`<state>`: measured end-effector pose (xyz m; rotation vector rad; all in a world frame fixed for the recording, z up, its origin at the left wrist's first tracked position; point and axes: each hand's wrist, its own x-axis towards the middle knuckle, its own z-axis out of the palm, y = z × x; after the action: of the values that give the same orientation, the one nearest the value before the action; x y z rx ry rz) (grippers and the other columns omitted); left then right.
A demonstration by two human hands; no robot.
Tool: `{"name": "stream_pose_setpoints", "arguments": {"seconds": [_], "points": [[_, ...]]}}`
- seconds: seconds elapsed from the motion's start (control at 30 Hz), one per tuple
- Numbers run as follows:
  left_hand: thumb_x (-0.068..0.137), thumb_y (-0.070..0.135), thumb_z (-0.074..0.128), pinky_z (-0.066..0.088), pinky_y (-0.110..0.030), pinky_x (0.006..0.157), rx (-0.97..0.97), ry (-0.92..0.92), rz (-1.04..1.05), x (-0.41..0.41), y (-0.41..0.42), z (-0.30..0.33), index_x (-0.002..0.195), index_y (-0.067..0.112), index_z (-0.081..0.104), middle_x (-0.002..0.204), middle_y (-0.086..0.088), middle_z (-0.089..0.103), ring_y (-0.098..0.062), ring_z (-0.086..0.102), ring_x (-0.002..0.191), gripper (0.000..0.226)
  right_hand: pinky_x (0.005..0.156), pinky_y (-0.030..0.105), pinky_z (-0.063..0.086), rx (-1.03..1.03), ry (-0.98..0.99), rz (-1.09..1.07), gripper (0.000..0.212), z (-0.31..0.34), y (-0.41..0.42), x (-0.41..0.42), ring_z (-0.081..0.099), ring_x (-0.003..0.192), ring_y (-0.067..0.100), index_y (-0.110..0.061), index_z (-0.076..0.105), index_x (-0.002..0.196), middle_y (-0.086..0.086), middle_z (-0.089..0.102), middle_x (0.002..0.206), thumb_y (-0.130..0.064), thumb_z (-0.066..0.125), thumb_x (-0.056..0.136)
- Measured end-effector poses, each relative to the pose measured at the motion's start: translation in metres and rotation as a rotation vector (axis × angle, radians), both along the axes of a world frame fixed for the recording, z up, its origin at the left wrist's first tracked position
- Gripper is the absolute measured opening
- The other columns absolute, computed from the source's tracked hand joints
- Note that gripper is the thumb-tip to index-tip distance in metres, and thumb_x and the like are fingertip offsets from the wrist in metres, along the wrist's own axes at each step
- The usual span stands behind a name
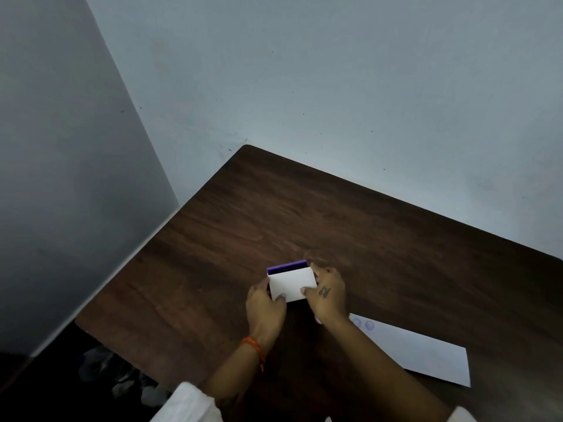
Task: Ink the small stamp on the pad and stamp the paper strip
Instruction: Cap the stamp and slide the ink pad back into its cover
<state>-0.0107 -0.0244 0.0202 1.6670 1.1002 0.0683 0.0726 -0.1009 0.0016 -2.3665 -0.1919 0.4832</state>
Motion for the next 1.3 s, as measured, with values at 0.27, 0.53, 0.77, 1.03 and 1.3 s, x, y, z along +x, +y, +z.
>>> {"name": "stream_pose_setpoints", "arguments": {"seconds": [0.27, 0.53, 0.77, 1.03, 1.3], "points": [[0.084, 0.004, 0.060, 0.041, -0.046, 0.107, 0.032, 0.052, 0.028, 0.007, -0.001, -0.005, 0.131, 0.011, 0.047, 0.135, -0.014, 0.049, -0.029, 0.048, 0.124, 0.050, 0.102, 0.036, 0.044, -0.028, 0.012, 0.018, 0.061, -0.007, 0.004, 0.004, 0.049, 0.122, 0.027, -0.014, 0.042, 0.135, 0.010, 0.047, 0.134, -0.006, 0.066, 0.080], [0.084, 0.003, 0.060, 0.042, -0.045, 0.106, 0.022, 0.054, 0.038, 0.008, 0.000, -0.007, 0.131, 0.011, 0.047, 0.135, -0.014, 0.048, -0.029, 0.050, 0.122, 0.050, 0.105, 0.037, 0.043, -0.052, 0.023, 0.018, 0.058, -0.008, 0.004, 0.005, 0.046, 0.124, 0.027, -0.014, 0.040, 0.136, 0.012, 0.049, 0.134, -0.007, 0.064, 0.083], [0.084, 0.004, 0.060, 0.044, -0.044, 0.104, 0.034, 0.053, 0.039, 0.009, 0.003, -0.008, 0.130, 0.012, 0.048, 0.134, -0.013, 0.048, -0.027, 0.052, 0.119, 0.048, 0.103, 0.036, 0.045, -0.009, 0.010, 0.008, 0.051, -0.004, 0.001, 0.005, 0.052, 0.120, 0.026, -0.012, 0.047, 0.131, 0.012, 0.054, 0.132, -0.004, 0.061, 0.083], [0.084, 0.004, 0.059, 0.044, -0.045, 0.103, 0.092, 0.057, 0.020, 0.011, 0.012, -0.008, 0.126, 0.012, 0.053, 0.129, -0.015, 0.052, -0.029, 0.055, 0.115, 0.043, 0.088, 0.026, 0.050, -0.006, 0.048, 0.005, 0.031, -0.002, 0.000, 0.012, 0.061, 0.108, 0.023, -0.008, 0.060, 0.118, 0.011, 0.063, 0.121, -0.008, 0.058, 0.087], [0.083, 0.002, 0.060, 0.043, -0.044, 0.104, 0.102, 0.076, 0.022, 0.011, 0.011, -0.011, 0.128, 0.012, 0.052, 0.131, -0.014, 0.050, -0.029, 0.053, 0.118, 0.046, 0.088, 0.028, 0.050, 0.015, 0.063, -0.041, 0.030, -0.006, 0.001, 0.011, 0.062, 0.106, 0.023, -0.011, 0.061, 0.116, 0.010, 0.066, 0.120, -0.008, 0.059, 0.086]]}}
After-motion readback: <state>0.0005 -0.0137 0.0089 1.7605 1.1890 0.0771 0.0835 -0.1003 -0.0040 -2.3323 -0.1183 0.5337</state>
